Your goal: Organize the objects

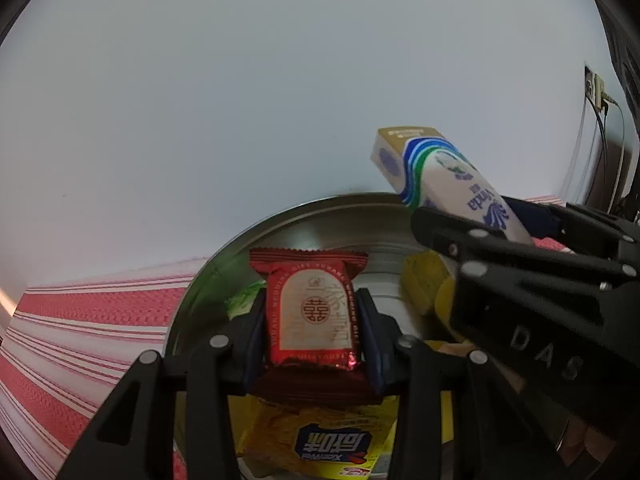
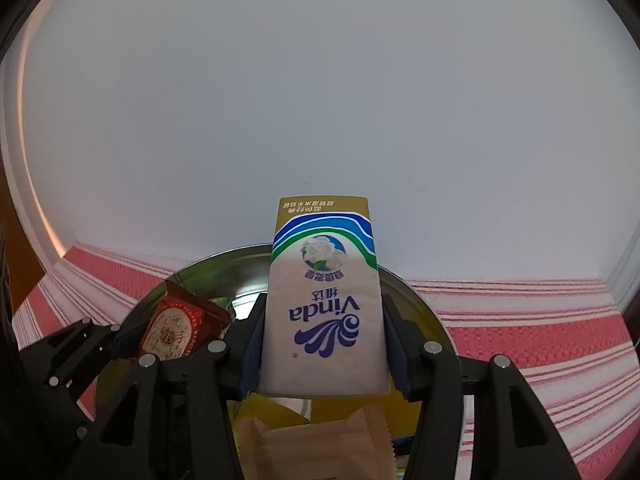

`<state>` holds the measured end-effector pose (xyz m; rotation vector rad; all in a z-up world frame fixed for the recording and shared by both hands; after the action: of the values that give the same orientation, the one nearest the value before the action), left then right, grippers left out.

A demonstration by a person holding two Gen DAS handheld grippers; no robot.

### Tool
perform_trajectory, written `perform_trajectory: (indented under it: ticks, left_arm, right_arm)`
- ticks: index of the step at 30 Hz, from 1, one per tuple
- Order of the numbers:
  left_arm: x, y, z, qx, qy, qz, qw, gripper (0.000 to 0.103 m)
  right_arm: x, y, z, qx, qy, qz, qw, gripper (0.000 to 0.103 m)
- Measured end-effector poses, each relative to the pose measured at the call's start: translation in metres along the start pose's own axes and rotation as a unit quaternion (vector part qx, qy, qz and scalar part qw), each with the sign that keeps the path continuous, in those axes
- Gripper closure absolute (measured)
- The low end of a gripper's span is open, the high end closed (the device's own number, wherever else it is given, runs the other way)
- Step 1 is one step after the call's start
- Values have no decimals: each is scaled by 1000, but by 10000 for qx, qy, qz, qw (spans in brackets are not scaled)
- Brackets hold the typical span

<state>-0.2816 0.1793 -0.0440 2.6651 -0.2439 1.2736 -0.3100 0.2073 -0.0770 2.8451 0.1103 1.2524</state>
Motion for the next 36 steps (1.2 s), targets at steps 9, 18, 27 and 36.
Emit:
perform_trajectory:
  ticks: [9, 18, 27, 36]
  left_arm:
    - [4, 5, 6, -81, 8, 1, 10000, 62]
    - [28, 11, 0, 38, -242, 286, 9993, 1]
    - [54, 35, 7, 337, -560, 278, 9975, 0]
    - [77, 38, 27, 416, -732, 79, 9964, 0]
  right_arm:
    - [-14, -24, 5, 176, 86, -52, 9998, 47]
    - [0, -36, -4, -190, -561, 11, 9982, 23]
    - [36, -61, 13, -1450, -1413, -314, 9788, 23]
    - [60, -47, 44, -1439, -1797, 41, 9731, 23]
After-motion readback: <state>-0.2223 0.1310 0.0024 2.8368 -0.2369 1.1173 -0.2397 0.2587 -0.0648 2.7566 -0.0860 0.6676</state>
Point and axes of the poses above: each gripper's, at about its wrist camera, not at the fingertips, and x roughly against the way its jaws point, y to its left, z to its underside, the point moved 10 cm from there along -x, roughly the way its jaws point, and after that the axes turned 14 degrees about y, right-handed, at the moved point
